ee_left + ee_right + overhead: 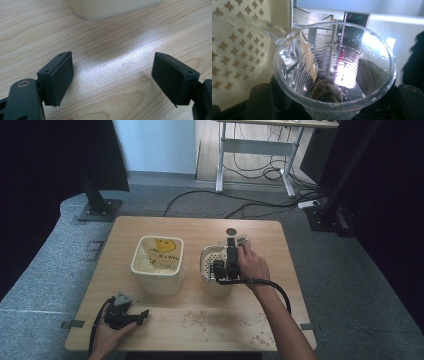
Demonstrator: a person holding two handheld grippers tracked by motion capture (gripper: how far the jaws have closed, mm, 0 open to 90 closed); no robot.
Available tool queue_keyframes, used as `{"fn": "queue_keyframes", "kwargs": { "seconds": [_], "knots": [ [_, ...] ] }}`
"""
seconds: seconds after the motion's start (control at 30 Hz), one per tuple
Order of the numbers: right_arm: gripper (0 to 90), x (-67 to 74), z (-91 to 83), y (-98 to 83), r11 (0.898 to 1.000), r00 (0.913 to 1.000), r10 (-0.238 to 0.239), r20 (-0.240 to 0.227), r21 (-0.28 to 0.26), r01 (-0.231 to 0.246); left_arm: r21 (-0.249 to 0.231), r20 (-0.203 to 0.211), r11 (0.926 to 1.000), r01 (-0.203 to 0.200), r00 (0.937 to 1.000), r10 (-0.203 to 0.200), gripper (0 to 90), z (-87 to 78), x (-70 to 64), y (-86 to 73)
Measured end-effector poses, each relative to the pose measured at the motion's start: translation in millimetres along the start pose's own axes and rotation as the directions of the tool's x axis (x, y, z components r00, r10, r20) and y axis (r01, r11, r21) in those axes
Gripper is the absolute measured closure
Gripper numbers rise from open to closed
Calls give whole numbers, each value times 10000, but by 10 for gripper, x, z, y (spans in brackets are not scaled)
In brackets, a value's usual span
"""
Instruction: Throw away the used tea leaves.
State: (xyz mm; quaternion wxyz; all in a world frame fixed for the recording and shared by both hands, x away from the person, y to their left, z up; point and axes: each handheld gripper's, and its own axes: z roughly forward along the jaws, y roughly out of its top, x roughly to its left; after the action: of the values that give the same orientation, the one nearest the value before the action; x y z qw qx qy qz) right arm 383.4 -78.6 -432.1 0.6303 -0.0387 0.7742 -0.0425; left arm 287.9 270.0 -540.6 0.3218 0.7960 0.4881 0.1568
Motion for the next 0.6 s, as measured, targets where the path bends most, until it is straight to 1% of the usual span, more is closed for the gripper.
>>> {"fn": "queue_keyframes", "kwargs": {
  "seconds": [0.03, 0.07, 0.1, 0.13, 0.2, 0.23, 0.27, 0.3, 0.33, 0.37, 0.4, 0.43, 0.47, 0.5, 0.53, 0.6],
  "knots": [
    [336, 27, 7, 41, 9961, 9957, -885, 270, 22, 884, 7, -1, 10000, -6, 10000, 6, 178, 0, 0, 0],
    [336, 27, 7, 41, 9961, 9957, -885, 270, 22, 884, 7, -9, 10000, -17, 10000, 17, 178, 0, -1, 0],
    [341, 54, 5, 73, 9828, 9806, -1844, 660, 123, 1840, 5, -13, 10000, -30, 10000, 30, 178, 1, -2, 0],
    [341, 54, 5, 73, 9828, 9806, -1844, 660, 123, 1840, 3, -15, 10000, -33, 10000, 33, 178, 2, -1, 0],
    [345, 88, 1, 104, 9612, 9559, -2755, 1014, 168, 2753, 11, 1, 10000, -17, 10000, 17, 178, 0, 2, 1],
    [348, 110, -5, 133, 9375, 9285, -3471, 1319, 245, 3470, 12, 0, 10000, -16, 10000, 16, 178, 0, 1, 1],
    [348, 110, -5, 133, 9375, 9285, -3471, 1319, 245, 3470, 15, -3, 10000, -16, 10000, 16, 178, 0, 1, 1],
    [350, 115, -2, 147, 9290, 9180, -3690, 1455, 299, 3688, 15, 6, 10000, -12, 10000, 12, 178, 0, 2, 1],
    [352, 119, -1, 159, 9147, 9015, -4029, 1582, 355, 4026, 18, 8, 10000, -4, 10000, 4, 179, -1, 3, 1],
    [353, 141, 7, 169, 8845, 8651, -4649, 1884, 567, 4630, 20, 1, 10000, -1, 10000, 1, 179, -2, 4, 1],
    [353, 141, 7, 169, 8845, 8651, -4649, 1884, 567, 4630, 23, -5, 10000, -8, 10000, 8, 179, -2, 6, 1],
    [353, 144, 13, 172, 8730, 8516, -4862, 1959, 652, 4834, 9, -4, 10000, 13, 10000, -13, 179, -1, 6, 1],
    [354, 157, 24, 168, 8555, 8300, -5165, 2106, 847, 5109, 9, -4, 10000, 11, 10000, -11, 179, -1, 7, 2],
    [354, 163, 24, 166, 8402, 8112, -5408, 2226, 971, 5335, -3, -4, 10000, 25, 10000, -25, 179, 1, 8, 2],
    [354, 165, 26, 164, 8358, 8037, -5474, 2333, 1039, 5391, 1, -7, 10000, 14, 10000, -14, 179, 0, 8, 2],
    [353, 151, 25, 164, 8436, 8088, -5358, 2426, 1125, 5251, 1, -5, 10000, 14, 10000, -14, 179, 1, 9, 2]
  ]
}}
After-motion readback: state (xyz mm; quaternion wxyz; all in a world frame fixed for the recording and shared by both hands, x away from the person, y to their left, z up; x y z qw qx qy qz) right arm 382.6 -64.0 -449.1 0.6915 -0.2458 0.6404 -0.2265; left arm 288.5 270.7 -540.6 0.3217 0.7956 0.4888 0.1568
